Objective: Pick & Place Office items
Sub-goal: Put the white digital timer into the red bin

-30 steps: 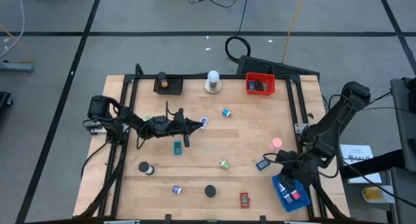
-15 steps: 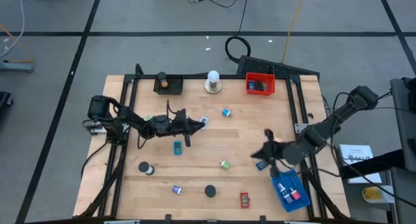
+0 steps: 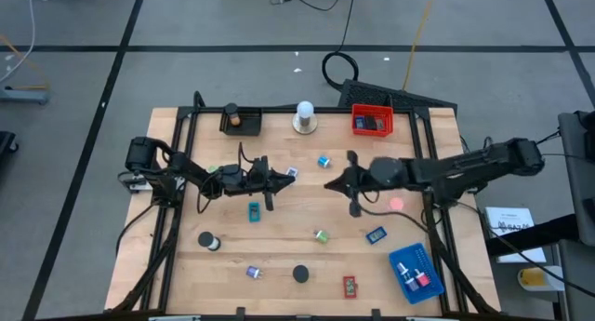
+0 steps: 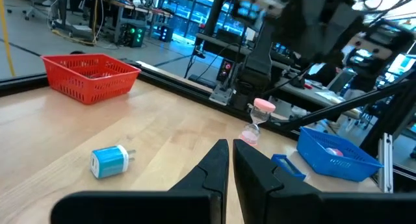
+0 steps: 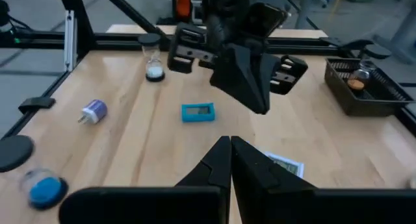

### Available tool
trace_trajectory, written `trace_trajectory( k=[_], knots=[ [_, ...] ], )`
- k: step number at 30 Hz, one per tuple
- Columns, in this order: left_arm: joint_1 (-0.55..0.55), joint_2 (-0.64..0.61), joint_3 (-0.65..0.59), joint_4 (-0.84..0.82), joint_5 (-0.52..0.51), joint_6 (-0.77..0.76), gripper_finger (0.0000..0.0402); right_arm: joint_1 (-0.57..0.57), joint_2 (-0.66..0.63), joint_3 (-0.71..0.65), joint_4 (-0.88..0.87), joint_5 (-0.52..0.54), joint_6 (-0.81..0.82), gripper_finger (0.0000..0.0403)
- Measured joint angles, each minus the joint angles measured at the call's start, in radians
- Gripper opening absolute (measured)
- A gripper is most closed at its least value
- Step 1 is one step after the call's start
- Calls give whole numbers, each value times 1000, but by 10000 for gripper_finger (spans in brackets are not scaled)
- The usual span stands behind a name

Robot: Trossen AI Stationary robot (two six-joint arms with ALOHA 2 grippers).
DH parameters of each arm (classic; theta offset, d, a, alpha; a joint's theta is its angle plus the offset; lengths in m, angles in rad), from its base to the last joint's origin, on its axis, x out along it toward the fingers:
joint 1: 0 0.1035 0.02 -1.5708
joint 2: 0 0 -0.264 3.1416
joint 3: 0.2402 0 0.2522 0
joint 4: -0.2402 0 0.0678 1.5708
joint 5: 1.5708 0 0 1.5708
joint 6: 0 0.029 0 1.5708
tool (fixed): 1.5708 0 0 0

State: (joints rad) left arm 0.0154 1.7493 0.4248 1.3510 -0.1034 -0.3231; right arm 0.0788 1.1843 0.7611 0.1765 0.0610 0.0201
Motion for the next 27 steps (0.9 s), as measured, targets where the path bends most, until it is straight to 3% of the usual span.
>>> trace_trajectory(
  k=[6,12,17,23,27],
  knots=[
    [0,-57,0,-85,-9,0,26,-117,91,-57,164,-36,0,4],
    [0,-237,0,-378,-129,10,26,-211,148,-57,193,-29,58,4],
    [0,-348,1,-568,-150,-29,26,-261,157,-57,233,-29,52,4],
    [-9,-378,15,-722,-164,-105,26,-279,157,-57,237,-32,46,4],
    [-29,-371,109,-967,-223,-107,26,-279,157,-57,233,-32,46,4]
  ],
)
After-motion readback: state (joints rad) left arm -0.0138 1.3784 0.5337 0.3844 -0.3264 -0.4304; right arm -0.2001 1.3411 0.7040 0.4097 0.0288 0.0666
